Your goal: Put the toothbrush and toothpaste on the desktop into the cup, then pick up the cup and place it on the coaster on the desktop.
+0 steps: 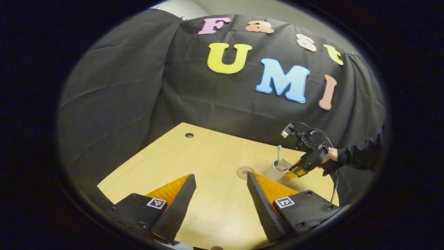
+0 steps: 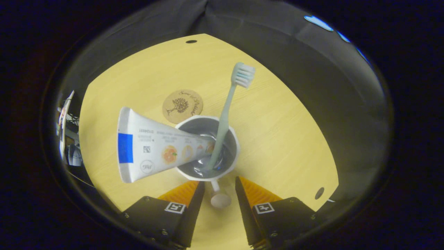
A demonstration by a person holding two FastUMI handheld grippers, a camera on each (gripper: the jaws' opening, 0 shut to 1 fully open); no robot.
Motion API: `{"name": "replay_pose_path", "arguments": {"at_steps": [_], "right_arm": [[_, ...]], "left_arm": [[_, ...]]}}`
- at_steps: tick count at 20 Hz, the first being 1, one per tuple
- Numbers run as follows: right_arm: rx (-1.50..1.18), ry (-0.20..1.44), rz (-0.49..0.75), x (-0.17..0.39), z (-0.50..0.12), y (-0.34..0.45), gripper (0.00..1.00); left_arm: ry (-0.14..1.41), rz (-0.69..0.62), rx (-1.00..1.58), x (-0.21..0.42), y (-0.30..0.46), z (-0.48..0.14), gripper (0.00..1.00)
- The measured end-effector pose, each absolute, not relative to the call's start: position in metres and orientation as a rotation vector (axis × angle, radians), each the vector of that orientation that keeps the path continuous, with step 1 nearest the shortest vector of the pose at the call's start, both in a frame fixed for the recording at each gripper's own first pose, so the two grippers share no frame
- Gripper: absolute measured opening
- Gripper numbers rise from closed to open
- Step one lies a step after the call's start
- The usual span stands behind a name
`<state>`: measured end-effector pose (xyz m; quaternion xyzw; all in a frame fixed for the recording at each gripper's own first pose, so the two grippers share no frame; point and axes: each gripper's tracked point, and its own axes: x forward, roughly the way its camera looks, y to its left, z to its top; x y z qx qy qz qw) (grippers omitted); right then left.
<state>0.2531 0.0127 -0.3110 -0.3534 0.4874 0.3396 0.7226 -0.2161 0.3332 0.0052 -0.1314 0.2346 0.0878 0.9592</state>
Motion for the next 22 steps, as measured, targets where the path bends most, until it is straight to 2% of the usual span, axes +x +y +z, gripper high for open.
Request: {"name": "replay_pose_path", "arguments": {"at_steps": [3,4,5,7,8,11,12,22], "right_arm": [[-0.787,1.097,0.766,0.252,-0.318,0.014,0.57],[-0.808,1.082,0.755,0.260,-0.331,0.014,0.53],[-0.808,1.083,0.760,0.255,-0.318,0.015,0.48],[-0.806,1.083,0.768,0.259,-0.330,0.020,0.48],[-0.794,1.068,0.768,0.261,-0.322,0.019,0.32],[-0.767,1.084,0.768,0.259,-0.322,0.022,0.31],[-0.765,1.095,0.762,0.256,-0.323,0.021,0.25],[-0.680,1.094,0.745,0.239,-0.325,0.026,0.22]], "left_arm": [[0.489,0.196,-0.269,-0.216,0.335,-0.001,0.97],[0.492,0.200,-0.269,-0.215,0.334,-0.001,0.97],[0.493,0.204,-0.268,-0.214,0.335,-0.001,0.97],[0.494,0.208,-0.272,-0.212,0.335,-0.001,0.97],[0.496,0.210,-0.275,-0.211,0.335,-0.002,0.97],[0.502,0.213,-0.284,-0.208,0.335,-0.005,0.97],[0.502,0.215,-0.287,-0.207,0.335,-0.006,0.97],[0.506,0.224,-0.299,-0.208,0.339,-0.011,0.98]]}}
